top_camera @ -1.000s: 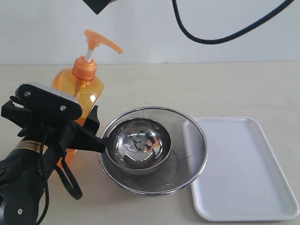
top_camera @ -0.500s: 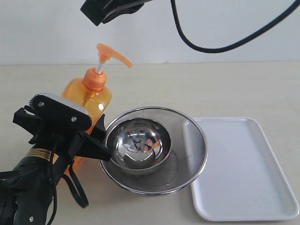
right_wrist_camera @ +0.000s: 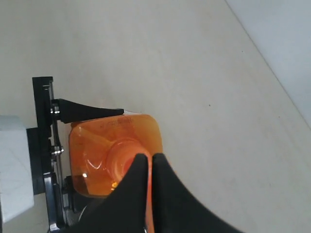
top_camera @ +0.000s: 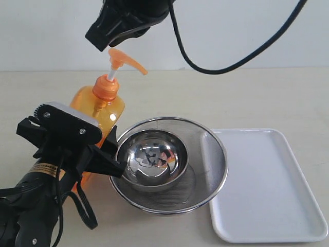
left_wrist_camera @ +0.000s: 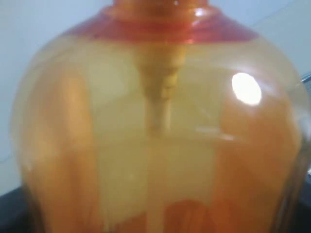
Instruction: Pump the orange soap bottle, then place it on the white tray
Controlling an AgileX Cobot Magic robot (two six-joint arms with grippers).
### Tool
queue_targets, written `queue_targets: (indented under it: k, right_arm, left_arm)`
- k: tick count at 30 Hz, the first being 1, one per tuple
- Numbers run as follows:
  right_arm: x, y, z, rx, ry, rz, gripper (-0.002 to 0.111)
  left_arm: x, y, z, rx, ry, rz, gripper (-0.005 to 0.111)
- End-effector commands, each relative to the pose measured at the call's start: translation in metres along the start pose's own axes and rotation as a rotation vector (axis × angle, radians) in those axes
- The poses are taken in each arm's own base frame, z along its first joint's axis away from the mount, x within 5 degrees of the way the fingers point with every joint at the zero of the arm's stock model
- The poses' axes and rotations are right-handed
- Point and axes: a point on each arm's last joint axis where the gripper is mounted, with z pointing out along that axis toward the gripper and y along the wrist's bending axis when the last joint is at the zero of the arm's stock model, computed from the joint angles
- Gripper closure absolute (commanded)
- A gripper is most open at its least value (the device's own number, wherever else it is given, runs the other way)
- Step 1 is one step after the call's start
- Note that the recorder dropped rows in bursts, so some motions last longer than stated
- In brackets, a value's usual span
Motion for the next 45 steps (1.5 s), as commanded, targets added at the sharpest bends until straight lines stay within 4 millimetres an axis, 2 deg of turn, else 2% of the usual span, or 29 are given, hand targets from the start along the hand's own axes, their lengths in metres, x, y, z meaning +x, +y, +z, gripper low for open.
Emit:
queue_targets:
  k: [1,8,13,23,38,45]
  right_arm:
    - [-0.002,-0.001,-0.004,0.018,-0.015,-0.019,0.109]
    - [0.005,-0.007,0.001,0.069,0.061,-0.017,0.109]
    - [0.005,-0.007,0.002,0.063,0.06,-0.007,0.109]
    - [0.01,-0.006,0.017,0.022,0.091,0.018,0.109]
    - [0.014,0.0,0.017,-0.035,0.138,0.041,0.109]
    - [0.027,0.002,0.029,-0.042,0.162,0.053,0.109]
  left_arm:
    - [-0.008,0.001,0.0,-0.018,-0.055,-0.01,0.102]
    - [-0.008,0.001,0.0,-0.018,-0.055,-0.01,0.102]
    - [-0.008,0.001,0.0,-0.018,-0.055,-0.01,0.102]
    - [-0.008,0.001,0.0,-0.018,-0.055,-0.01,0.102]
    - [-0.008,0.0,0.0,-0.016,-0.057,-0.009,0.102]
    - [-0.008,0.0,0.0,-0.016,-0.057,-0.009,0.102]
